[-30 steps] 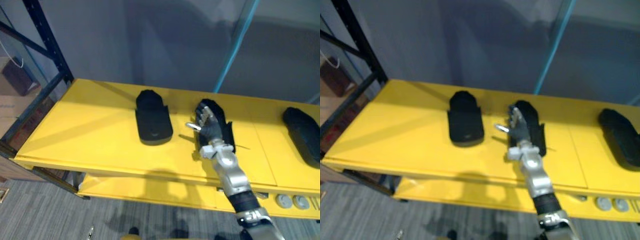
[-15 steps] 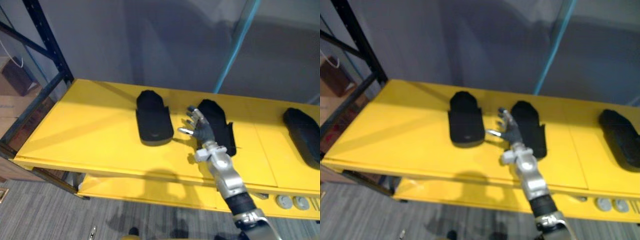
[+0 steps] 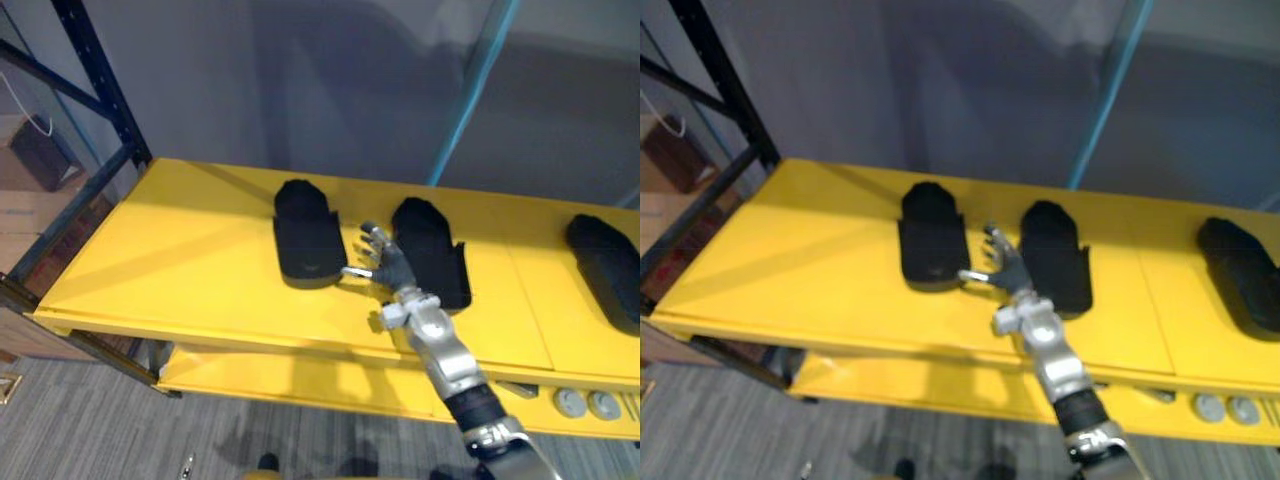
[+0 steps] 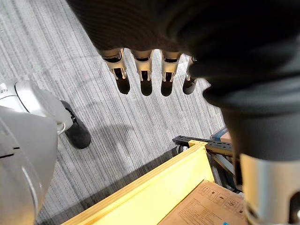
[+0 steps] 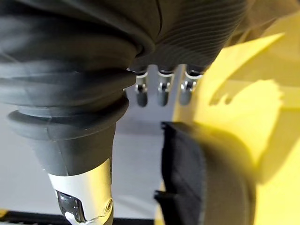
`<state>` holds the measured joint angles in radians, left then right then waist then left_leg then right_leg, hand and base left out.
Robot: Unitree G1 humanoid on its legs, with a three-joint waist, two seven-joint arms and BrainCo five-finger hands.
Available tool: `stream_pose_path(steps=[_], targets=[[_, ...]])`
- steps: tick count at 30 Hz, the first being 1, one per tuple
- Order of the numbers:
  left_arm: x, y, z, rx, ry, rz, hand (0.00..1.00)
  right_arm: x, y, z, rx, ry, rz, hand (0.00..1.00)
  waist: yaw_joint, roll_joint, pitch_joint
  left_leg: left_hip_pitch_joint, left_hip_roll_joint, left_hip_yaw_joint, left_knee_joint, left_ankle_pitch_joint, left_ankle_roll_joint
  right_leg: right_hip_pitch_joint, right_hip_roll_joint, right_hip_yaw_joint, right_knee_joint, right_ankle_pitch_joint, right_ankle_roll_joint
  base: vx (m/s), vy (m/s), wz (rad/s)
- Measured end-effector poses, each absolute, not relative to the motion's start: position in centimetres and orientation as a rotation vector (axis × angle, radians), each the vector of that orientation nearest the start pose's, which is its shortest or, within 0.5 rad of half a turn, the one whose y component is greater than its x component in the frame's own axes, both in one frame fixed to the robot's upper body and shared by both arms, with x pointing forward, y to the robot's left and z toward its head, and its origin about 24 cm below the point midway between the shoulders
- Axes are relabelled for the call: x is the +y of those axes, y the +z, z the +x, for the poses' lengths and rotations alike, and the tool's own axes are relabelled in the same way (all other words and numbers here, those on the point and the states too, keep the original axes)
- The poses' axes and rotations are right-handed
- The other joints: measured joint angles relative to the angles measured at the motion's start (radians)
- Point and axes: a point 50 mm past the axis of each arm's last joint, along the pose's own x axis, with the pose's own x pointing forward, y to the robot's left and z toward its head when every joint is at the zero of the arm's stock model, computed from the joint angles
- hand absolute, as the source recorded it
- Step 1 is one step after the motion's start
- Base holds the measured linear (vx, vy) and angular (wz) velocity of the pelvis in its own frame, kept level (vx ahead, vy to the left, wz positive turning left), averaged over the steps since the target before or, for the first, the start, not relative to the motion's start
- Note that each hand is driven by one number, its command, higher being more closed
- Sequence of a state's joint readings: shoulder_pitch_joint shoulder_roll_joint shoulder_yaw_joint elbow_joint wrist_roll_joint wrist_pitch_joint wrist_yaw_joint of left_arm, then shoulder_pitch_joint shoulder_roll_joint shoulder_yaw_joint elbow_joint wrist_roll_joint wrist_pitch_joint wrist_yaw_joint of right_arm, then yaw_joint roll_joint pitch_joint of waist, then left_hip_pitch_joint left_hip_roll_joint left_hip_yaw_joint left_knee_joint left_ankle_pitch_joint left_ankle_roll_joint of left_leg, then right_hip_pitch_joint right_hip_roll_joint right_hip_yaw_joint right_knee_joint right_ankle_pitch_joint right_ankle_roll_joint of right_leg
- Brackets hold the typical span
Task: Walk over and take plastic housings, then place them on the shelf
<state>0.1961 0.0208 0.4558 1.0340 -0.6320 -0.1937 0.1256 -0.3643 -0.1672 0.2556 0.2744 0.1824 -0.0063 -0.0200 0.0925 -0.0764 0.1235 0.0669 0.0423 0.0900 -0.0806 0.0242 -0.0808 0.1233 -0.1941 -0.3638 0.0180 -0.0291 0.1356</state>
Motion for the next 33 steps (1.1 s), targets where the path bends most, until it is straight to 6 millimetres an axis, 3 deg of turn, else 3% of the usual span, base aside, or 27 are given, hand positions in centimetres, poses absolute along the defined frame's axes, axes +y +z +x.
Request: stream_pose_path(steps=[33], targets=[[23.1, -16.0, 3.6, 0.872, 1.053, -0.640, 0.00, -9.0, 6.5, 31.8, 0.048, 0.410, -0.060, 0.00, -0.001, -0.019, 0.022, 0.000, -0.001, -0.018, -0.006, 0.003, -0.002, 0.017, 0.002, -0.019, -0.012, 0.001, 0.001, 0.00, -0.001, 0.01]])
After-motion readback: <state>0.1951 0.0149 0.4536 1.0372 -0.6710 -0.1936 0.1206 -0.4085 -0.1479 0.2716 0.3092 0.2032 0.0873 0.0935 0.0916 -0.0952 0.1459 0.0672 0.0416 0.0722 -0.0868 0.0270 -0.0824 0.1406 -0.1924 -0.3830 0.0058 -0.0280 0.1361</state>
